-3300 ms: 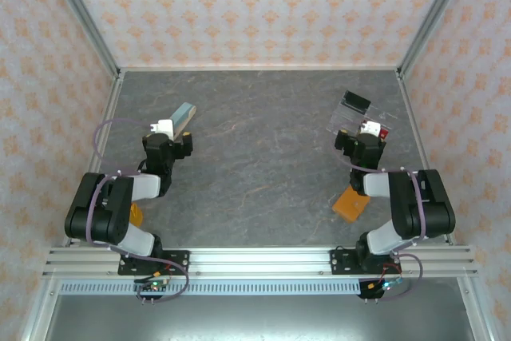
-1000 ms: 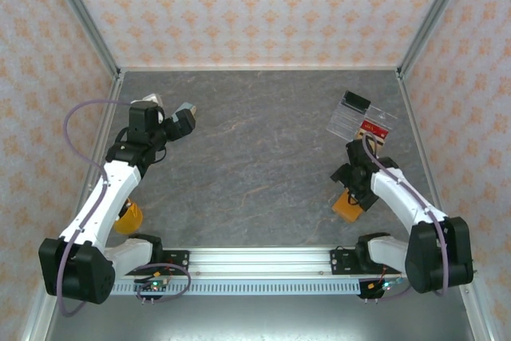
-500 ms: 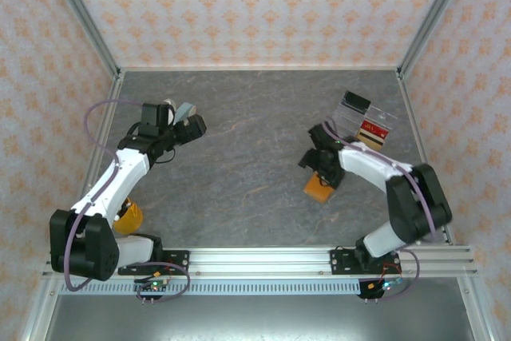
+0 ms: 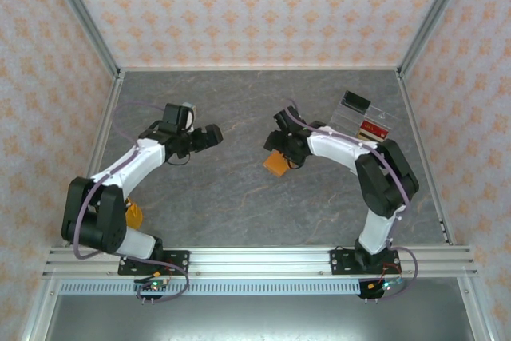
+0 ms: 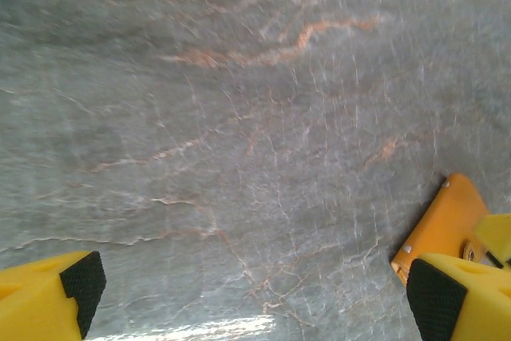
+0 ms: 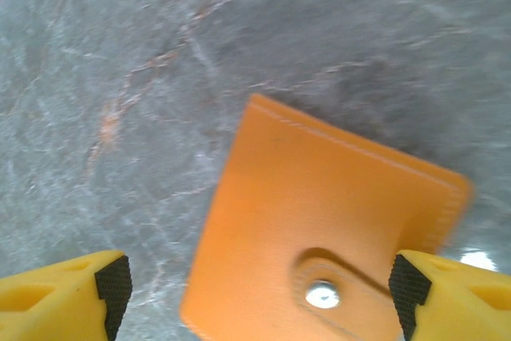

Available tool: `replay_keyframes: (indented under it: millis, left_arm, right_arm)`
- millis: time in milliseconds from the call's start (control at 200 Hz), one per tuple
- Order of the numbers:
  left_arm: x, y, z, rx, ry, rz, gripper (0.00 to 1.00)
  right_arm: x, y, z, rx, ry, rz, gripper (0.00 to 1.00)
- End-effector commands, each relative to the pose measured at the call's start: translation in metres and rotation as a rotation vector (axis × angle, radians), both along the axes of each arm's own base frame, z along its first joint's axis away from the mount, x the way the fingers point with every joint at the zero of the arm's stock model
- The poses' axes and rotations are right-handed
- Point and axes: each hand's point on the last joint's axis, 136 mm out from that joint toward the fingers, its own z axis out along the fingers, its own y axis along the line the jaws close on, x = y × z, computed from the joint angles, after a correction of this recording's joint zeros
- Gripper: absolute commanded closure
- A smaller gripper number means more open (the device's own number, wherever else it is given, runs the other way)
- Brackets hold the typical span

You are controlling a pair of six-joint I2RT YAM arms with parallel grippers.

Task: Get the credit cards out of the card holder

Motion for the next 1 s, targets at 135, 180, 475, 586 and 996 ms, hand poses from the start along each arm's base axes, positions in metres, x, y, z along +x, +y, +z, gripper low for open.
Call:
replay_keyframes:
  millis: [135,180,475,586,996]
  left_arm:
    - [0.021,-0.074,-0.005,-0.146,0.039,-0.135,0.11]
    - [0.022,-0.087,-0.009,-0.157,0.054,-0.159,0.16]
    - [0.022,-0.144,-0.033,-0.199,0.157,-0.26,0.47]
    - [0.02,-0.153,-0.038,-0.198,0.18,-0.276,0.5]
    - [0.009,-0.15,-0.071,-0.192,0.262,-0.245,0.58]
  right_arm:
    - [0.002,-0.04,-0.008,-0.039,0.019,-0.103,0.25]
    - [0.003,-0.041,-0.009,-0.045,0.02,-0.106,0.28]
    - [0.007,-0.039,-0.026,-0.033,0.067,-0.088,0.5]
    - [0.012,-0.031,-0.027,-0.012,0.061,-0.059,0.54]
    - [0.037,0.008,-0.015,0.076,0.013,0.156,0.6]
